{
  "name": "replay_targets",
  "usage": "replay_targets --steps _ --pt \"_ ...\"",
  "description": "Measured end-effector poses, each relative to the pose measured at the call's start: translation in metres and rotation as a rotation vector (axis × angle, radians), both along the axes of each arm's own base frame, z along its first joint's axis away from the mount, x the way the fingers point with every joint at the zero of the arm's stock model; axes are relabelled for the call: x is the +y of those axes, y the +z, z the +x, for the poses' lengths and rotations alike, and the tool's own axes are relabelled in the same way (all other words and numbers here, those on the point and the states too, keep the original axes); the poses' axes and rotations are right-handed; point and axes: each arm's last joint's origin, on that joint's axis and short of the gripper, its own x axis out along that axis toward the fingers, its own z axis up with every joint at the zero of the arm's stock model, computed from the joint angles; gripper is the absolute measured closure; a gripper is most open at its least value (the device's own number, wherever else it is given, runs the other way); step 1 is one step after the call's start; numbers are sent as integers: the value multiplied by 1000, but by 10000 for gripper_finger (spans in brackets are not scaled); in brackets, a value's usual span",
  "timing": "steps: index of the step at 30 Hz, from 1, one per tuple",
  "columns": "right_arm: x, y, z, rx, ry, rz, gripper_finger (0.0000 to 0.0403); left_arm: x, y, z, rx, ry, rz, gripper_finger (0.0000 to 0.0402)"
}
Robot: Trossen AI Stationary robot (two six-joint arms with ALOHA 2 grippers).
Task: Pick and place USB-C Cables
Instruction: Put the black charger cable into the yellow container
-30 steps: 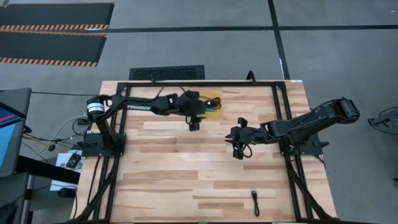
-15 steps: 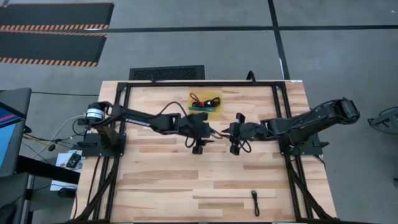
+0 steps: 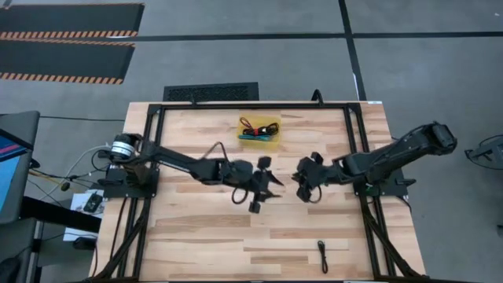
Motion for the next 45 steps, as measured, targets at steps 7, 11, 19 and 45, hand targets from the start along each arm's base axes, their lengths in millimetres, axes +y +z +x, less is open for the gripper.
replay_targets --steps 7,11,19,45 --pt "31 5 -25 13 -10 97 346 -26 -43 28 -15 -87 66 239" --pt "44 3 -41 66 -6 138 356 -34 -53 50 -1 -178 70 239" --pt "64 -3 -62 224 -19 352 377 -50 -80 97 69 -391 82 239" --pt "147 -37 -105 444 -254 726 382 -103 -132 167 -121 -443 -36 239"
